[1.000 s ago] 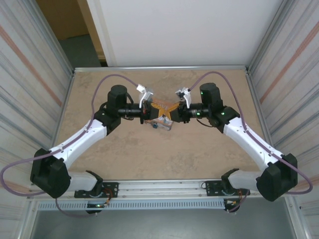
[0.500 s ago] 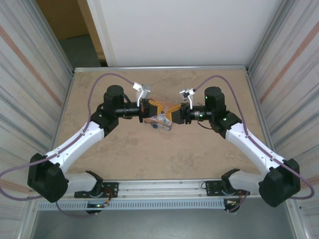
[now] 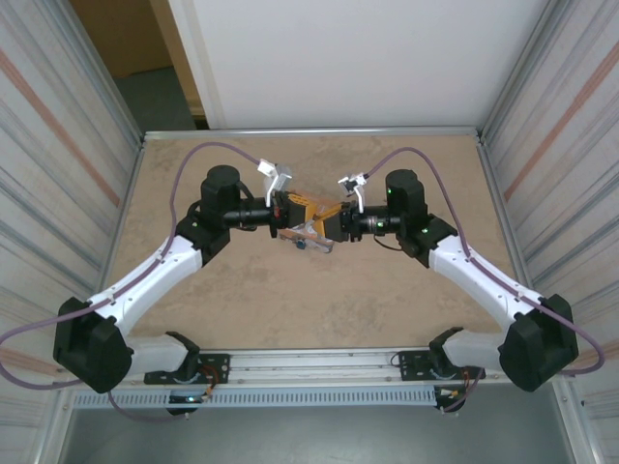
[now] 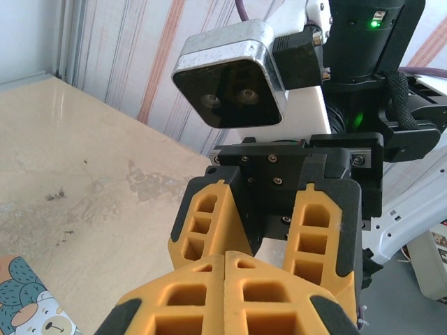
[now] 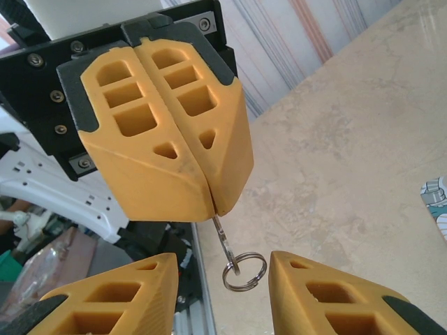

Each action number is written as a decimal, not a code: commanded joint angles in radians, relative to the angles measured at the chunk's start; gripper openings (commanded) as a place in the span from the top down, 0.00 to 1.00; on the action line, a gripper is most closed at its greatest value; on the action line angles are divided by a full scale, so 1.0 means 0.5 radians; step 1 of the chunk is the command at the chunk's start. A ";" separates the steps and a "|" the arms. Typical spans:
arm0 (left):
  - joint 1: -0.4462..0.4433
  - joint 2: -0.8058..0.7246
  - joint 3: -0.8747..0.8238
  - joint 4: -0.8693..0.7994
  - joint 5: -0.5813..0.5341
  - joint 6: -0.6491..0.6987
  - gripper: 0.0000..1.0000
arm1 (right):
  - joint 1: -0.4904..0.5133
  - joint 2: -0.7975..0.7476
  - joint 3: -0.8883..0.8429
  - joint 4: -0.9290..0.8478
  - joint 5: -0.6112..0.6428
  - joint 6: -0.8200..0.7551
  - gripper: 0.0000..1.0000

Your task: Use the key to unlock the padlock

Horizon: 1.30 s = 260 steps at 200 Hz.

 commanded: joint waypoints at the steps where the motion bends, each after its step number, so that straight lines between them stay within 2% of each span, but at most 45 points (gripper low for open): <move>1: -0.017 -0.059 -0.018 0.045 -0.015 -0.013 1.00 | 0.021 0.007 0.022 0.064 0.018 0.043 0.64; 118: -0.018 -0.084 -0.034 0.042 -0.081 -0.005 1.00 | 0.014 -0.004 -0.006 0.025 0.089 0.021 0.86; 161: -0.019 -0.107 -0.049 0.054 -0.122 -0.007 1.00 | 0.003 -0.021 -0.024 0.010 0.092 0.019 0.87; 222: -0.019 -0.111 -0.049 0.057 -0.111 -0.011 1.00 | 0.001 -0.020 -0.015 0.025 0.095 0.025 0.97; 260: -0.019 -0.107 -0.051 0.066 -0.102 -0.016 1.00 | 0.001 -0.024 -0.015 0.040 0.112 0.026 0.99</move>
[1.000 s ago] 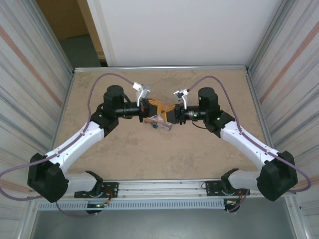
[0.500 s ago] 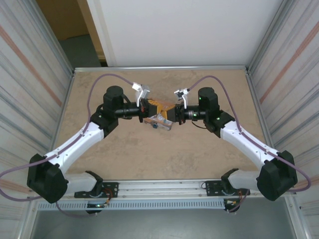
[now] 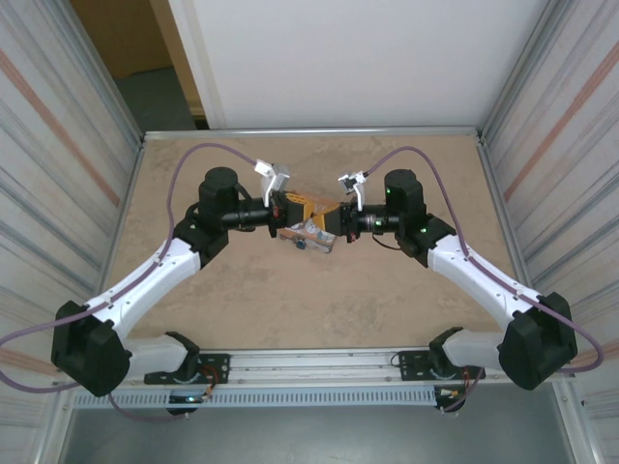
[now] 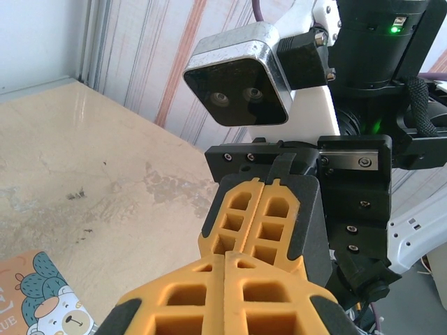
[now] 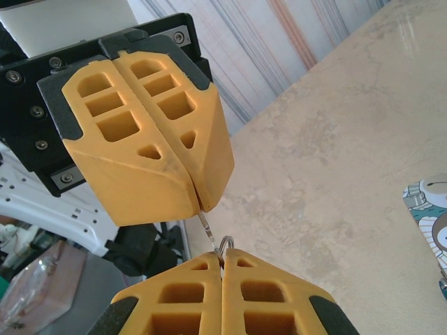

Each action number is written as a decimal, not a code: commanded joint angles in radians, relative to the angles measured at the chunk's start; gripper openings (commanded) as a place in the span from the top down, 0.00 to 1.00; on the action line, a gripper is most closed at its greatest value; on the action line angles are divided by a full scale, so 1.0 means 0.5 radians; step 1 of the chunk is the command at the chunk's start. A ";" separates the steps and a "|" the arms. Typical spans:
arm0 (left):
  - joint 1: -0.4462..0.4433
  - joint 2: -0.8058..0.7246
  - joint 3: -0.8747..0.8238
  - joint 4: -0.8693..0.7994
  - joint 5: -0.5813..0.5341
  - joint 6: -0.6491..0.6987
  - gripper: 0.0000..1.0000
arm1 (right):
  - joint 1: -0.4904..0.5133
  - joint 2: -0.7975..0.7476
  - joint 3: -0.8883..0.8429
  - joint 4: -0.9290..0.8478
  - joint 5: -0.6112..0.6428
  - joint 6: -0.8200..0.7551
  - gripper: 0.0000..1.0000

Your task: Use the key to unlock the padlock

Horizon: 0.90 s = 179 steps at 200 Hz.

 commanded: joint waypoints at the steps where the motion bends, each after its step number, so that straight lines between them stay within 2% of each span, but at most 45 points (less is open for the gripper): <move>1: -0.019 -0.067 -0.021 0.066 0.014 -0.016 1.00 | -0.007 -0.038 -0.015 0.007 0.013 -0.014 0.99; 32: -0.019 -0.053 -0.042 0.132 0.018 -0.063 1.00 | -0.006 -0.037 -0.030 0.108 0.035 0.037 0.88; 51: -0.019 -0.043 -0.058 0.186 0.023 -0.103 1.00 | -0.003 -0.029 -0.027 0.160 0.035 0.063 0.86; 132: -0.019 -0.033 -0.061 0.211 0.020 -0.124 1.00 | 0.009 -0.005 -0.046 0.188 0.032 0.065 0.89; 179: -0.018 -0.030 -0.055 0.205 0.025 -0.123 1.00 | 0.015 0.005 -0.043 0.207 0.043 0.073 0.87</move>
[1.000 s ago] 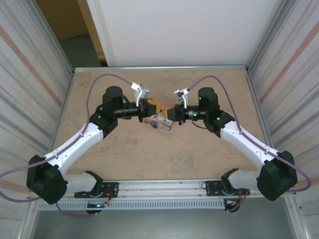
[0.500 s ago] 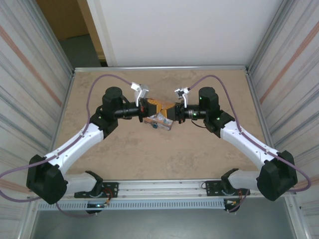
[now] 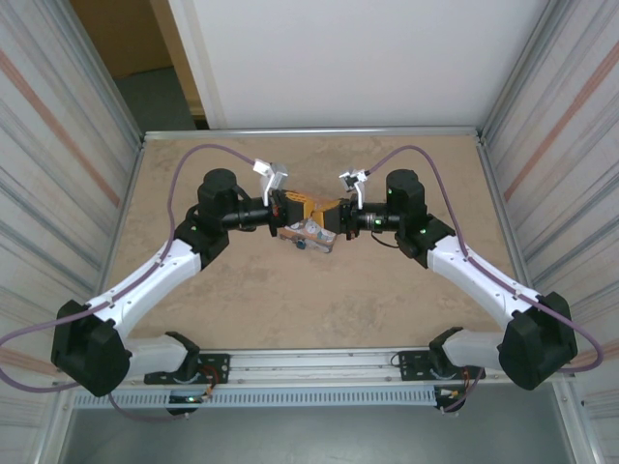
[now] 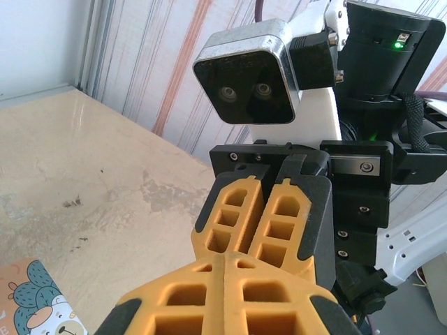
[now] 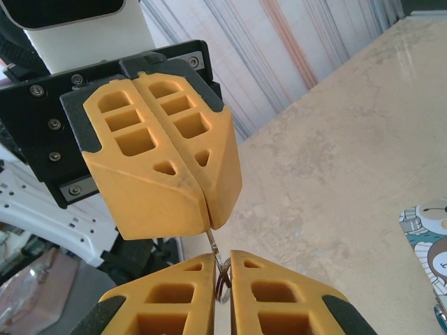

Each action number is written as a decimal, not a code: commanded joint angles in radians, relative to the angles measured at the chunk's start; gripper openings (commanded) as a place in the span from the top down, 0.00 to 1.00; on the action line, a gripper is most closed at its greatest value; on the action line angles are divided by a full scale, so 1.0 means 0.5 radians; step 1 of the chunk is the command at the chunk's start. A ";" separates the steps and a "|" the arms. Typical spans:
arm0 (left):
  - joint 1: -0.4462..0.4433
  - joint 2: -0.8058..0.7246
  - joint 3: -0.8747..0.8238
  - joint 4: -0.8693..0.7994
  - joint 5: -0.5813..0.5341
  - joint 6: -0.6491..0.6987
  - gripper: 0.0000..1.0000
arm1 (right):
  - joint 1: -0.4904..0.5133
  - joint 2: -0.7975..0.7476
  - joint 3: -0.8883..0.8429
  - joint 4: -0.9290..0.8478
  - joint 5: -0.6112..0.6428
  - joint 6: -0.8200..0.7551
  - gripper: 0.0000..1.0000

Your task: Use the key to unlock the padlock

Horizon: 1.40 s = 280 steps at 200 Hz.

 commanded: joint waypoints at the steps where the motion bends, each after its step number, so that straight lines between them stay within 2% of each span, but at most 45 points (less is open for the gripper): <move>1: -0.018 -0.030 -0.009 0.060 0.025 -0.018 1.00 | 0.013 0.005 -0.016 0.042 0.023 0.053 0.87; 27: -0.019 -0.030 -0.009 0.060 0.026 -0.017 1.00 | 0.012 0.020 -0.011 0.051 0.030 0.058 0.83; 67: -0.019 -0.029 -0.006 0.060 0.023 -0.017 1.00 | 0.014 0.034 -0.011 0.066 0.030 0.056 0.84; 131: -0.019 -0.043 -0.022 0.062 -0.026 -0.016 1.00 | 0.016 0.013 -0.019 0.007 0.062 0.016 1.00; 151: -0.015 -0.075 -0.044 0.060 -0.107 -0.012 0.92 | 0.013 -0.008 -0.019 -0.107 0.109 -0.050 1.00; 184: 0.027 -0.160 -0.106 0.026 -0.248 -0.035 0.57 | -0.019 -0.008 0.041 -0.438 0.181 -0.241 1.00; 200: 0.059 -0.243 -0.173 -0.020 -0.360 -0.035 0.46 | -0.052 0.027 0.083 -0.624 0.211 -0.367 1.00; 223: 0.070 -0.372 -0.236 -0.295 -0.587 0.061 0.40 | -0.115 0.117 0.124 -0.799 0.203 -0.502 1.00; 244: 0.068 -0.457 -0.331 -0.496 -0.740 0.099 0.36 | -0.185 0.237 0.128 -0.793 0.110 -0.530 1.00; 280: 0.070 -0.498 -0.639 -0.393 -0.866 -0.186 0.33 | -0.235 0.495 0.173 -0.631 -0.067 -0.446 1.00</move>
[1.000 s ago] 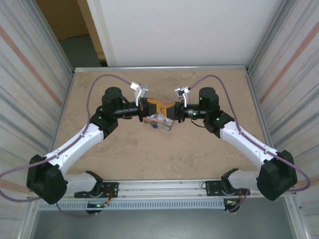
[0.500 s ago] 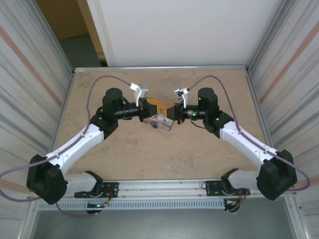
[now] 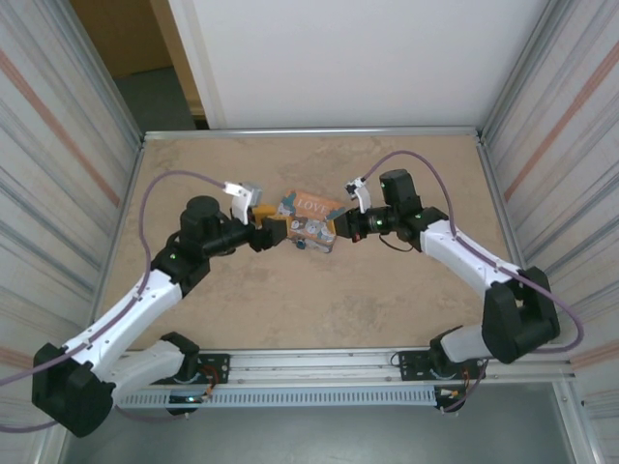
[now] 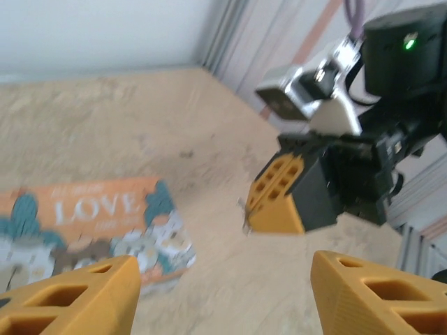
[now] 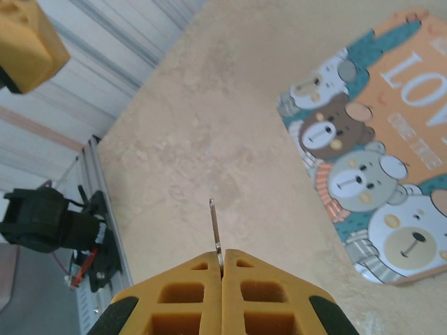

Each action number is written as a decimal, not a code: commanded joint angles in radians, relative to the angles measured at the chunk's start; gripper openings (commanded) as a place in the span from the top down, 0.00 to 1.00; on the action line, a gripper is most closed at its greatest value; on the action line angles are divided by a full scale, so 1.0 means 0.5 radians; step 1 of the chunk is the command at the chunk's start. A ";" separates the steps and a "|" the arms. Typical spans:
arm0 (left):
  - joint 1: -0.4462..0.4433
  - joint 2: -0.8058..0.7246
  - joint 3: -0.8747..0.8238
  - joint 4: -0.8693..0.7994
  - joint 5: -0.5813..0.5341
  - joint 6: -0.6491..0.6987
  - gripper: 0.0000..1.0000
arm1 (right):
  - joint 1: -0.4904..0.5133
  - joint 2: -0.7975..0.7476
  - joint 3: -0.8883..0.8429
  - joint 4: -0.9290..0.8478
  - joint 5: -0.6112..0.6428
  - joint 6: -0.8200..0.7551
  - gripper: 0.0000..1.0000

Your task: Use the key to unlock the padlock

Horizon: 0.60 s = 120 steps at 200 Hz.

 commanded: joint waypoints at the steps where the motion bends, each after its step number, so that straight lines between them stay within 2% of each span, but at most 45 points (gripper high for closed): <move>1: 0.004 -0.008 -0.194 -0.027 -0.161 -0.176 0.33 | -0.014 0.139 0.087 0.054 -0.161 -0.002 1.00; 25: 0.004 0.085 -0.346 0.157 -0.155 -0.397 0.33 | -0.014 0.298 0.094 0.277 -0.215 0.133 1.00; 62: 0.061 0.376 -0.390 0.355 -0.139 -0.618 0.30 | -0.025 0.560 0.118 0.563 -0.183 0.314 1.00; 92: 0.206 0.634 -0.444 0.752 0.051 -0.834 0.30 | -0.052 0.697 0.126 0.697 -0.119 0.396 1.00; 120: 0.219 0.875 -0.287 0.791 0.202 -0.810 0.29 | -0.092 0.814 0.150 0.794 -0.143 0.473 1.00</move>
